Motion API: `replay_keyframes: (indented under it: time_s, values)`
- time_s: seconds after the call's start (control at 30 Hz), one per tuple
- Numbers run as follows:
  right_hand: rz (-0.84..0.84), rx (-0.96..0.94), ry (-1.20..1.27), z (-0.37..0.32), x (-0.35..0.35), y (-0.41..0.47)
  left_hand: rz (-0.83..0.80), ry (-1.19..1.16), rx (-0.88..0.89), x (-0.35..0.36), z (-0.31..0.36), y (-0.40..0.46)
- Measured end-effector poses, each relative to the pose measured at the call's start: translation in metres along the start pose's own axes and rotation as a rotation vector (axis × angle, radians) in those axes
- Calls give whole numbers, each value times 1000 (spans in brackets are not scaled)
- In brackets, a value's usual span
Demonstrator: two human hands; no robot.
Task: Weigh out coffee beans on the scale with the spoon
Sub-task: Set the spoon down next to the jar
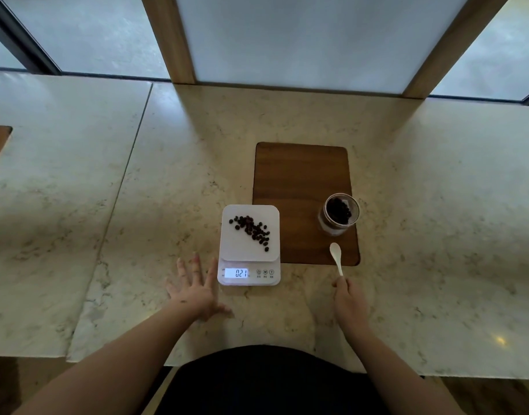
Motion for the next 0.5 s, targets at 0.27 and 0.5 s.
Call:
replay_keyframes:
  time_s: [0.27, 0.5]
  values:
    - [-26, 35, -31, -10, 6, 8, 8, -21, 4, 0, 0, -1]
    - [-31, 90, 62, -10, 8, 10, 6, -9, -3, 0, -2, 1]
Point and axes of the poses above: each hand's wrist, its own y-axis towards the middle knuckle, its own x-axis out of the palm, z = x × y, the point moved 9 cm from there along y, towards the middle knuckle, and after that the axes turned 9 degrees about x, right-handed, at the moved point
